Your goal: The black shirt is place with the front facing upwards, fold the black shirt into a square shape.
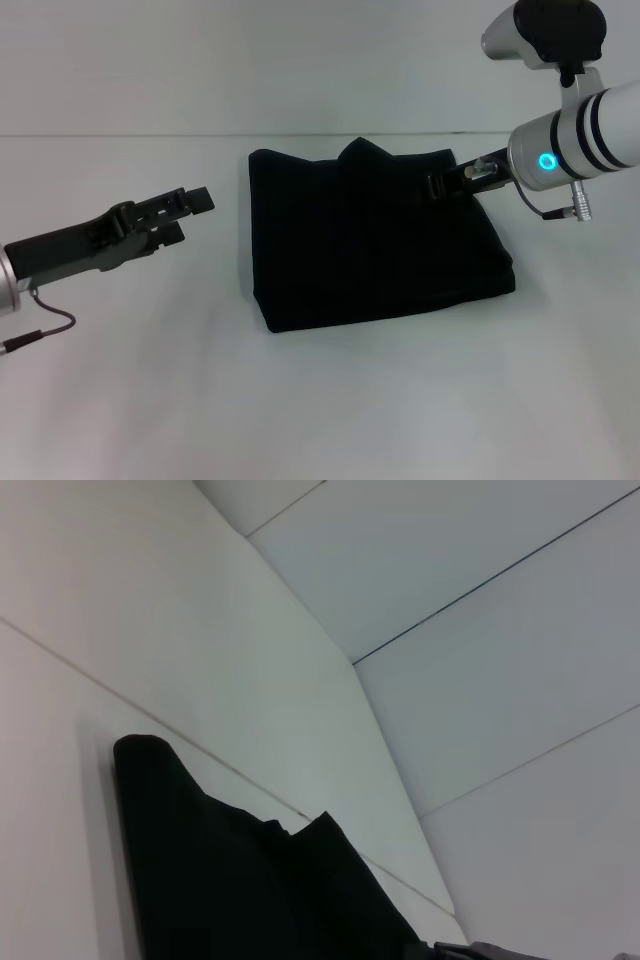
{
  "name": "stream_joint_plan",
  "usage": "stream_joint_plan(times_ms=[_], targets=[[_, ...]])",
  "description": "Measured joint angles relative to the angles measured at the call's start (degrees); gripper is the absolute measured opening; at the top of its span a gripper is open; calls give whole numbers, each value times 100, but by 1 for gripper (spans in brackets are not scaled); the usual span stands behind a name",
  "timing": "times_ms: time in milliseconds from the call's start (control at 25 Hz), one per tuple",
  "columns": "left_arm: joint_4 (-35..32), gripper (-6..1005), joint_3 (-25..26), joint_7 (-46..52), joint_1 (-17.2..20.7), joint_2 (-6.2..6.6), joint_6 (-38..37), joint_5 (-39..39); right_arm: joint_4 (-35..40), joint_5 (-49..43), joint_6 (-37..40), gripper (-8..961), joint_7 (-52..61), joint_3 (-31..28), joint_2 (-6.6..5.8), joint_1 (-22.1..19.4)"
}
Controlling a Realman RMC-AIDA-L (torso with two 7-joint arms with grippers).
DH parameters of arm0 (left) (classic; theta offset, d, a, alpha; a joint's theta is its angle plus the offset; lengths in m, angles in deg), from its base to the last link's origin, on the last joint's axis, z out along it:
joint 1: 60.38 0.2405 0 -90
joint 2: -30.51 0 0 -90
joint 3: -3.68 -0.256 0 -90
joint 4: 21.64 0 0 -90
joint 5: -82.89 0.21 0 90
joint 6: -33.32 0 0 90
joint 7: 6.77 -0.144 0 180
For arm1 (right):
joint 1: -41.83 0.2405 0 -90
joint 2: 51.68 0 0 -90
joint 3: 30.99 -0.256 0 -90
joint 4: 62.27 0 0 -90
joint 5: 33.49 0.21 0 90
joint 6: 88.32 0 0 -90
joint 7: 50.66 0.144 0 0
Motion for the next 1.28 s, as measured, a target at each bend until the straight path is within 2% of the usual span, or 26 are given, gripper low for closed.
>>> stream_joint_plan(times_ms=[80, 280, 440, 600, 960, 1280], targets=[[25, 949, 0, 0, -4, 5, 4, 0, 3, 6, 3, 127, 0, -1, 0, -5], [30, 949, 0, 0, -10, 12, 3, -39, 236, -11, 79, 30, 180, -21, -18, -129], [30, 948, 5, 2, -11, 14, -16, -74, 1005, -99, 345, 34, 557, 19, -45, -507], [30, 948, 26, 4, -11, 14, -7, -90, 1463, -277, 488, 38, 836, 26, 0, -771], [44, 948, 36, 1, -29, 19, -2, -150, 994, -442, -69, 46, 870, 41, 33, -768], [48, 949, 53, 0, 15, 0, -3, -158, 806, -451, -820, 54, 879, 44, -1, -794]])
